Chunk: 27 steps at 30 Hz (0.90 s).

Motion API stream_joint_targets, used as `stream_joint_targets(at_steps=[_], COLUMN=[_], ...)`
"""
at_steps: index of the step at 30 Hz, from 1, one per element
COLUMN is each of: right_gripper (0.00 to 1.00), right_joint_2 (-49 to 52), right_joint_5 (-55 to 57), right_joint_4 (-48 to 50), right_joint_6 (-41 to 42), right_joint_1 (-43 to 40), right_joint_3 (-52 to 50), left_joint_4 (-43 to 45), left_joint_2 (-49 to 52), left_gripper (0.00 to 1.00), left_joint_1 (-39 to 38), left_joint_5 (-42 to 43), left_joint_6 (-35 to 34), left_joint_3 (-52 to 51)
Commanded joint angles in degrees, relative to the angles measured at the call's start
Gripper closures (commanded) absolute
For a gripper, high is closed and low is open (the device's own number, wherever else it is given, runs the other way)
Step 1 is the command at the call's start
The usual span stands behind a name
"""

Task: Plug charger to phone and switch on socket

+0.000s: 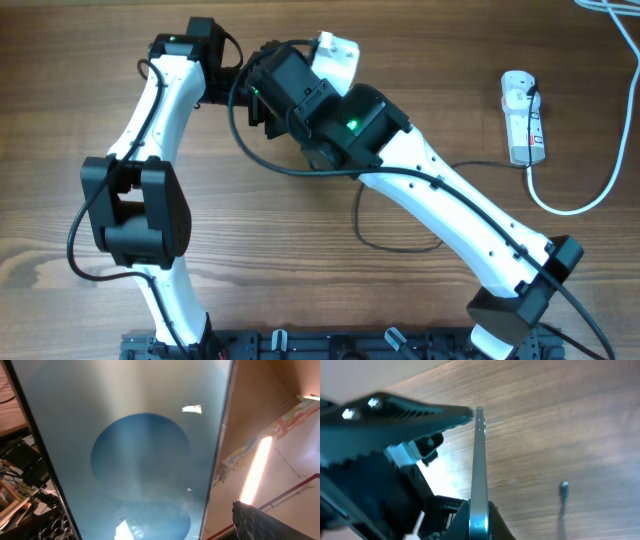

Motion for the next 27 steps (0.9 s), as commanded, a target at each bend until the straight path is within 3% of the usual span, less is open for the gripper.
stream_joint_targets(at_steps=[1, 8, 10, 12, 20, 27], right_gripper=[0.96, 0.95, 0.95, 0.95, 0.96, 0.95], right_joint_2=[0.35, -0.11, -0.13, -0.15, -1.51, -2.84], right_joint_5=[2.73, 2.73, 2.73, 2.78, 5.57, 5.73], right_joint_4=[-0.85, -1.62, -3.28, -4.68, -5.07, -3.72], right_joint_6=[22.16, 44.17, 51.67, 57.22, 58.42, 58.42], right_joint_1=[-0.24, -0.31, -0.31, -0.31, -0.31, -0.31], right_joint_3=[1.03, 1.05, 1.05, 1.05, 1.07, 1.07], left_joint_4=[0.22, 0.22, 0.20, 0.22, 2.16, 2.82], left_joint_2=[-1.81, -1.81, -1.81, -1.81, -1.81, -1.81], left_gripper=[0.00, 0.01, 0.12, 0.12, 0.24, 0.40], left_joint_1=[-0.17, -0.17, -0.17, -0.17, -0.17, -0.17], left_joint_5=[1.53, 1.33, 0.83, -0.48, -3.19, -3.17], left_joint_6=[0.28, 0.26, 0.26, -0.72, -5.88, -6.51], left_joint_3=[1.11, 1.11, 1.11, 1.11, 1.11, 1.11])
